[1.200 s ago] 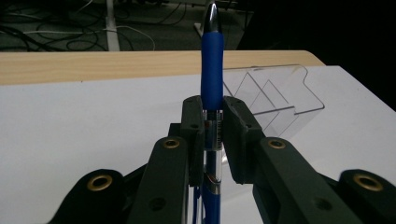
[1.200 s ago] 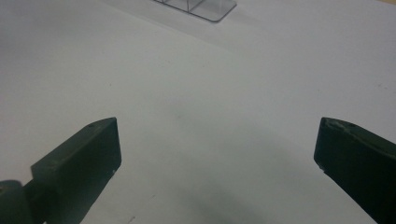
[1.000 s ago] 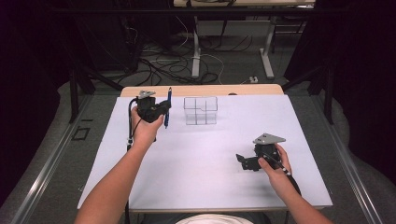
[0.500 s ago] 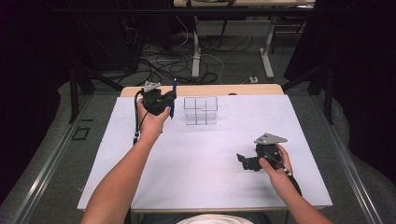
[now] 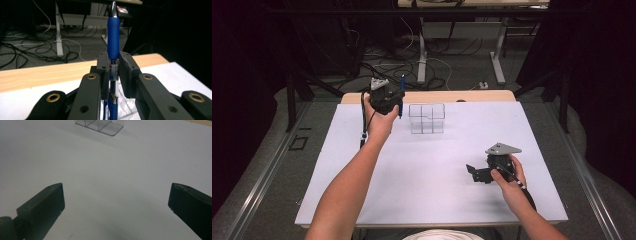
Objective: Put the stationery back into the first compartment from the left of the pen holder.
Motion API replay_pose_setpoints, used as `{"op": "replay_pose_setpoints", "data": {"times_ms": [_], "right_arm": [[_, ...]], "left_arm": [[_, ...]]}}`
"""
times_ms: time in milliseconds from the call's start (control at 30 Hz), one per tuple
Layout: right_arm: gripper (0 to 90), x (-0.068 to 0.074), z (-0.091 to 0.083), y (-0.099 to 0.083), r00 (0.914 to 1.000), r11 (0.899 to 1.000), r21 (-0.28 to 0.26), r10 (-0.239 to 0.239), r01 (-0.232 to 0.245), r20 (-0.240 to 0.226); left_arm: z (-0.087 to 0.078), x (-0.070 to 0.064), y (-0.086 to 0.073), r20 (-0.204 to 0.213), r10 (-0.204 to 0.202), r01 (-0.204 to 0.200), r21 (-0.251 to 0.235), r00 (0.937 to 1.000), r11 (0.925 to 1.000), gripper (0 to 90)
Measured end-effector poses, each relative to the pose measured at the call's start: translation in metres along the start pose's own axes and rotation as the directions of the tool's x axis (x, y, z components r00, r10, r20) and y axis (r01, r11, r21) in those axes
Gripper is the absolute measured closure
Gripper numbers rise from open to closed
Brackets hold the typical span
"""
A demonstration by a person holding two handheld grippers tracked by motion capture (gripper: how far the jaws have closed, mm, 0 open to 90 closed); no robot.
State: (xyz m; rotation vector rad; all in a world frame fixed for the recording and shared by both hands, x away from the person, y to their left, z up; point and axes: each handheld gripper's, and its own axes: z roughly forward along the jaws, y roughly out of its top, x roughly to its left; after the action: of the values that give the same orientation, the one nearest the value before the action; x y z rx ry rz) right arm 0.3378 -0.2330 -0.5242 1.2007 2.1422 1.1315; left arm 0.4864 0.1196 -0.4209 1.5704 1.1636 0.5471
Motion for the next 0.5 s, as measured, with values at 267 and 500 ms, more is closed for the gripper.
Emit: {"op": "replay_pose_setpoints", "data": {"times_ms": [267,500], "right_arm": [[0.2,-0.001,-0.001,0.000,1.0000,1.000,0.000,0.007,-0.007,-0.004],[0.2,-0.001,0.000,0.000,1.0000,1.000,0.001,0.003,-0.003,-0.001]], "left_arm": [[0.008,-0.006,0.008,0.008,0.018,-0.018,-0.025,0.9998,0.9995,79.6],[0.016,-0.007,0.010,0.008,0.023,-0.023,-0.041,0.9997,0.9989,79.6]]}}
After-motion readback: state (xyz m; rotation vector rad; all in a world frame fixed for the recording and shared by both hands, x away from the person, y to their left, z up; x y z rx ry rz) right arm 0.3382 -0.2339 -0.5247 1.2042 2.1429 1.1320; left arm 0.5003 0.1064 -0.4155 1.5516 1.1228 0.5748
